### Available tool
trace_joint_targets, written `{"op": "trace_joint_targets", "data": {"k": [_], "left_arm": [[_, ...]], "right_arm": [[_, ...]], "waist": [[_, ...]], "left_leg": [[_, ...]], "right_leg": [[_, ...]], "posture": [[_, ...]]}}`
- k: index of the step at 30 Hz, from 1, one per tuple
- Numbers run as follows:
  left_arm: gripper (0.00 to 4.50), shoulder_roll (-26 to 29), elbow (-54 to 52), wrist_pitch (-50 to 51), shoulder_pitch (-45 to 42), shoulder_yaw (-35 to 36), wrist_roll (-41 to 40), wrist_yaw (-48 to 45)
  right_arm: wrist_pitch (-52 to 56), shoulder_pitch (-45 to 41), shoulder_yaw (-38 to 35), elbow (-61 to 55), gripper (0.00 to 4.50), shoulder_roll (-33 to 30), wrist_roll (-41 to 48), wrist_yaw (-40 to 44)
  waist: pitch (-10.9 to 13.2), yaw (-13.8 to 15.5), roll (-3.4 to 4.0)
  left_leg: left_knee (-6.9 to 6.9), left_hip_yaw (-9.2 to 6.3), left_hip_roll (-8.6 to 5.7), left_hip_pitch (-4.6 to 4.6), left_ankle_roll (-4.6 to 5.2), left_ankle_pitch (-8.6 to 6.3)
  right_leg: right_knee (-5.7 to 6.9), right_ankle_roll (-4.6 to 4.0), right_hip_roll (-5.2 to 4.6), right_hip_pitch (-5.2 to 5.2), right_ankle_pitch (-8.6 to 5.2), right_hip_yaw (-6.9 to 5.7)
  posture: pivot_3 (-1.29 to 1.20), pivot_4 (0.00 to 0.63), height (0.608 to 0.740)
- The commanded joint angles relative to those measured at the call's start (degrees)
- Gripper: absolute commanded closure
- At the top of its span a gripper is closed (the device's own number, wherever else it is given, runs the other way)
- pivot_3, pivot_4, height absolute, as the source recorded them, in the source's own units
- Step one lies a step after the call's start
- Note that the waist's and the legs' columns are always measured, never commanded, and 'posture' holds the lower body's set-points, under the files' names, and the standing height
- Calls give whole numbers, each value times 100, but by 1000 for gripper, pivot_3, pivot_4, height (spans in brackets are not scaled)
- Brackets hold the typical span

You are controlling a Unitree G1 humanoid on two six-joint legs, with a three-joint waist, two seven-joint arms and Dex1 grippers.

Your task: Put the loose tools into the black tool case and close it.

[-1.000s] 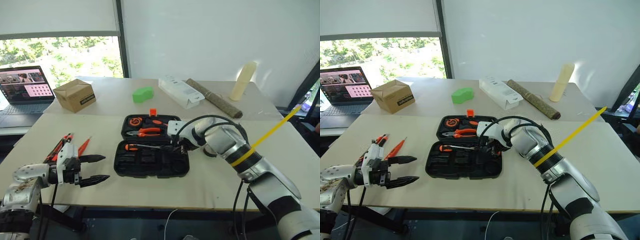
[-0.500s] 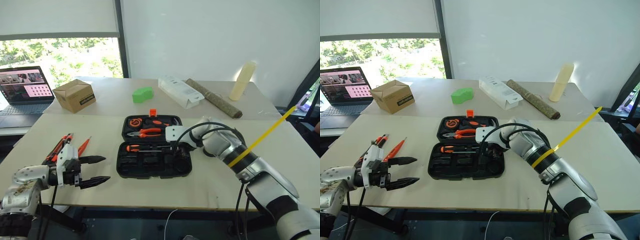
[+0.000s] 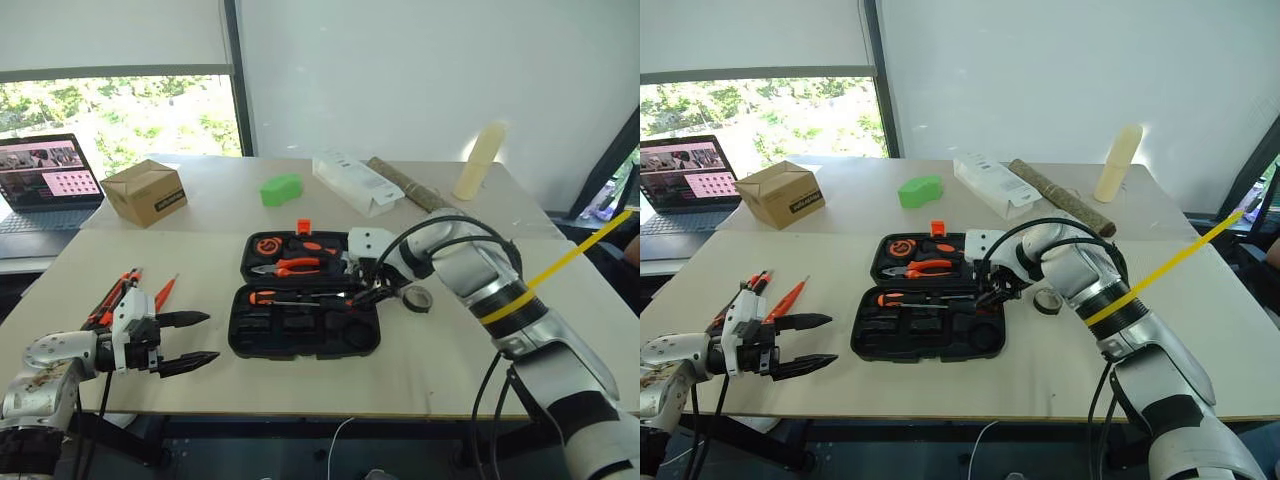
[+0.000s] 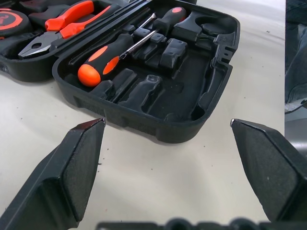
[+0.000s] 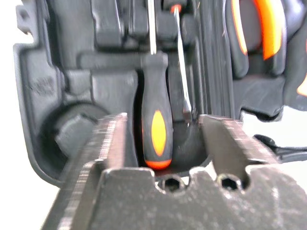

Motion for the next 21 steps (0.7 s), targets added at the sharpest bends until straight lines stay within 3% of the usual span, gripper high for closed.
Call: {"op": "trace_joint_targets", "data": {"k": [1,2,5,17,21], "left_arm": [[0,29,-156,11,-73,35,-37,57],[0,25,-167,14,-67,33,-40,62],[0,37,-179,28,-52,40,-51,73],[0,102,-324,98,143,106,-6,269],[0,86,-338,3,344,169,137,545]], "right_arm": [[-210,173,-101,186,3114,439,57,-498],[-265,180,-92,288,3592,503,8,-600],[-138,149,22,558,4445,660,-148,-781],[-2,377,443,986,4445,1197,-436,-970],[-61,446,246,946,4445,1375,-393,-1249]], "waist": [[0,-8,0],[0,-7,0],[0,7,0],[-3,-64,-3],[-13,-137,-17]], "left_leg": [[-1,0,1,1,-1,1],[-1,2,2,0,-4,2],[0,5,0,-4,-6,3],[-2,3,6,23,-11,7],[-4,-3,14,34,-19,11]], "right_leg": [[0,-1,1,0,1,1],[1,-3,3,-1,2,1],[2,-4,2,-3,2,2],[1,-10,7,11,4,6],[1,-22,11,11,8,9]], "posture": [[0,150,740],[0,150,740],[0,150,740],[0,150,740],[0,150,740]]}}
